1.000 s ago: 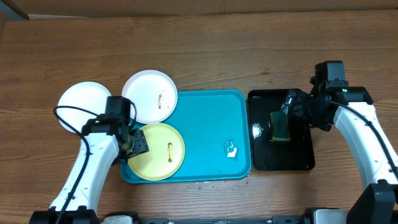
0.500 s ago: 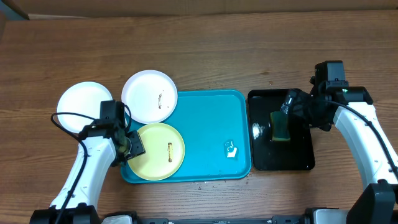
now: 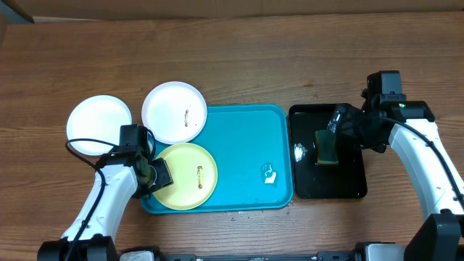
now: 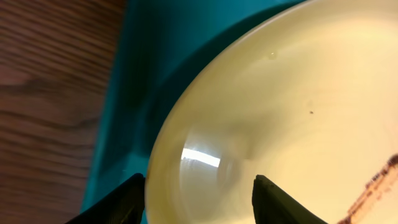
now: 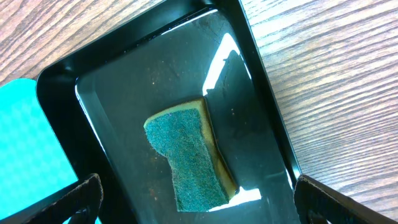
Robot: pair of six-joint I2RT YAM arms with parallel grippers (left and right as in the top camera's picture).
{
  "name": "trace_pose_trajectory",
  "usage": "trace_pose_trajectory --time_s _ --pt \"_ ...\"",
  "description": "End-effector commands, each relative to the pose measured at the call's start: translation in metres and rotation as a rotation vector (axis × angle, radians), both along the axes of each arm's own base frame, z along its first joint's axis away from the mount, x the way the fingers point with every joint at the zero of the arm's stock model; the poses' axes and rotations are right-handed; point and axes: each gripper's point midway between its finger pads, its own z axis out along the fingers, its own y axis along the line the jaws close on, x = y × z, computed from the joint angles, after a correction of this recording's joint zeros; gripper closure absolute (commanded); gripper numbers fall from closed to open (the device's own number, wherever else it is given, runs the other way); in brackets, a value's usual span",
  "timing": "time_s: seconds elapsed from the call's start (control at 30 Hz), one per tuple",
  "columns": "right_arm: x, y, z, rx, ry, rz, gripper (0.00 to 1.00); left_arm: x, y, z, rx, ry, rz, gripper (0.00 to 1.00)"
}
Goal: Clean dirty plates on tray and stack at the side
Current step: 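Release the white plate and move the left gripper to the yellow plate, then slide the yellow plate right and clamp its rim with the left gripper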
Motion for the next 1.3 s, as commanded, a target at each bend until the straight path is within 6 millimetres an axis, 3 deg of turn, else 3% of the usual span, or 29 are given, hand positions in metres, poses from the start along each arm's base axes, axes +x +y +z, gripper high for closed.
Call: trace_pose_trajectory --time_s 0.0,0.1,0.4,0.87,1.03,1.17,1.27 --pt "0.0 0.001 -0.001 0.008 0.002 -0.005 0.0 0.0 -0.03 0.004 -0.173 -0.022 -0.084 0.44" --pt "0.0 0.001 -0.001 0.008 0.002 -0.005 0.0 0.002 -0.046 0.007 -0.246 -0.034 -0.115 0.43" --pt "0.0 0.001 -0.001 0.008 0.002 -0.005 0.0 0.003 -0.078 0.009 -0.254 -0.055 -0.243 0.43" --pt "0.0 0.001 -0.001 0.008 0.002 -0.005 0.0 0.006 -0.151 0.017 -0.298 -0.137 -0.403 0.42" --pt "0.0 0.001 -0.001 0.008 0.002 -0.005 0.0 0.015 -0.149 0.025 -0.287 -0.152 -0.364 0.49" --pt "0.0 0.001 -0.001 0.008 0.002 -0.005 0.0 0.033 -0.142 0.049 -0.235 -0.174 -0.332 0.47" --pt "0.0 0.001 -0.001 0.008 0.002 -0.005 0.0 0.042 -0.124 0.06 -0.131 -0.177 -0.251 0.45"
